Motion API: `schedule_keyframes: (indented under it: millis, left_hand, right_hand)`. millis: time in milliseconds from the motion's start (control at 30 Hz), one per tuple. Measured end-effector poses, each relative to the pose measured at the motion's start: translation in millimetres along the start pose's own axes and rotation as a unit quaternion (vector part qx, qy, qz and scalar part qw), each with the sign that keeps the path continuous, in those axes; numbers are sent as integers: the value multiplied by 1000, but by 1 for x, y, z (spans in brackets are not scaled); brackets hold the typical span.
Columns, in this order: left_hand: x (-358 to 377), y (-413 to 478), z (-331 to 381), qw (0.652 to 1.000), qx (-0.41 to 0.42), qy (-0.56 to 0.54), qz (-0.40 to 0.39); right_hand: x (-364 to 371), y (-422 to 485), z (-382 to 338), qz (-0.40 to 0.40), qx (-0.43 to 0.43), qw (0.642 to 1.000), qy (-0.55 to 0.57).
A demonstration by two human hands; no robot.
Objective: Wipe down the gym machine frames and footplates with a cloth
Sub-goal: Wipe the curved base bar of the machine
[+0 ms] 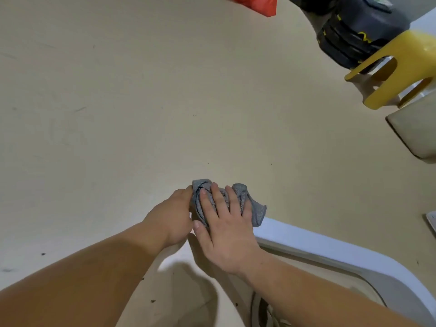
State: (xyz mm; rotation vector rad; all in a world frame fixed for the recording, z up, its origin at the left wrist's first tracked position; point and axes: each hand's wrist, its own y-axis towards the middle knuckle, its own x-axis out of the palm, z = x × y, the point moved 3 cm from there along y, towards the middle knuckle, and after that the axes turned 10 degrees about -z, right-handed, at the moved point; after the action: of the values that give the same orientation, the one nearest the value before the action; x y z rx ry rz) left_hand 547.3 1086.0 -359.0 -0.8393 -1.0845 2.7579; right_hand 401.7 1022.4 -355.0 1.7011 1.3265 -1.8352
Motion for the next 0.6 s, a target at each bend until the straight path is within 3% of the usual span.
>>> schedule_keyframes:
  millis: [133,367,500,600]
  left_hand:
    - [-3,-6,-18,997,-58,55,-3]
    - [-1,-7,-9,996,-33,74,-29]
    - [-2,-12,3,998,0,62,-23]
    - [-6,-16,18,999,39,17,5]
  right_hand:
    - [-2,-15,25,22,-33,999,-26]
    - [7,-60,99,75,107,991,3]
    - [-1,-44,82,90,145,979,114]
    - [-20,-22,56,34,118,965,232]
